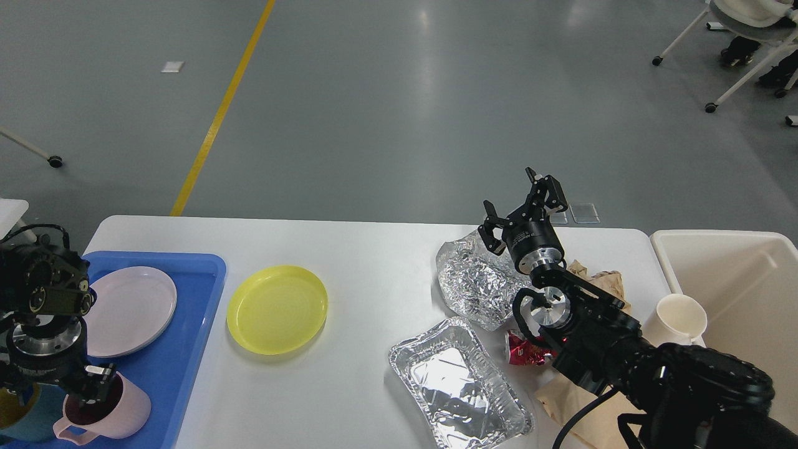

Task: Tidy desktop
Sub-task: 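Move the left gripper to the rim of the yellow plate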

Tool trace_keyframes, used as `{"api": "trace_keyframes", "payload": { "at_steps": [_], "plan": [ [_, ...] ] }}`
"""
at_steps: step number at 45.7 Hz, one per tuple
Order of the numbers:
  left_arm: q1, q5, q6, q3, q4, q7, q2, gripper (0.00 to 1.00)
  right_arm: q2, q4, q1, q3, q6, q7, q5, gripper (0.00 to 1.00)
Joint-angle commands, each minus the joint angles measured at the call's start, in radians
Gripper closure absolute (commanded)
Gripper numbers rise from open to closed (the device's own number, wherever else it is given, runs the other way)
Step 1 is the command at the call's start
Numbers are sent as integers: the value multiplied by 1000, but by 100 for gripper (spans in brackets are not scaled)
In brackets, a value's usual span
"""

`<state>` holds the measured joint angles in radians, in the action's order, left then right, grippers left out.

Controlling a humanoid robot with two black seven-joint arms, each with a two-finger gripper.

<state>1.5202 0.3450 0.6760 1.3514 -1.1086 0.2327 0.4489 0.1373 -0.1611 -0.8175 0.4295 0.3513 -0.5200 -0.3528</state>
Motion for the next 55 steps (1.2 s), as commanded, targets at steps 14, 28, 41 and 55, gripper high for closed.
{"api": "trace_keyframes", "payload": {
  "at_steps": [14, 28, 41, 55],
  "plan": [
    [115, -40, 284, -331, 144, -3, 100, 0, 1, 2, 0, 0, 0, 0, 0, 0],
    [22, -159, 94, -422, 147, 68, -6, 2, 1, 0, 0, 0, 0, 0, 0, 0],
    [-150, -451, -338, -425, 139, 267, -116, 2, 1, 0, 0, 0, 0, 0, 0, 0],
    [-233, -586, -661, -488, 138, 266, -156, 3, 1, 0, -2, 0, 0, 0, 0, 0]
  ]
}}
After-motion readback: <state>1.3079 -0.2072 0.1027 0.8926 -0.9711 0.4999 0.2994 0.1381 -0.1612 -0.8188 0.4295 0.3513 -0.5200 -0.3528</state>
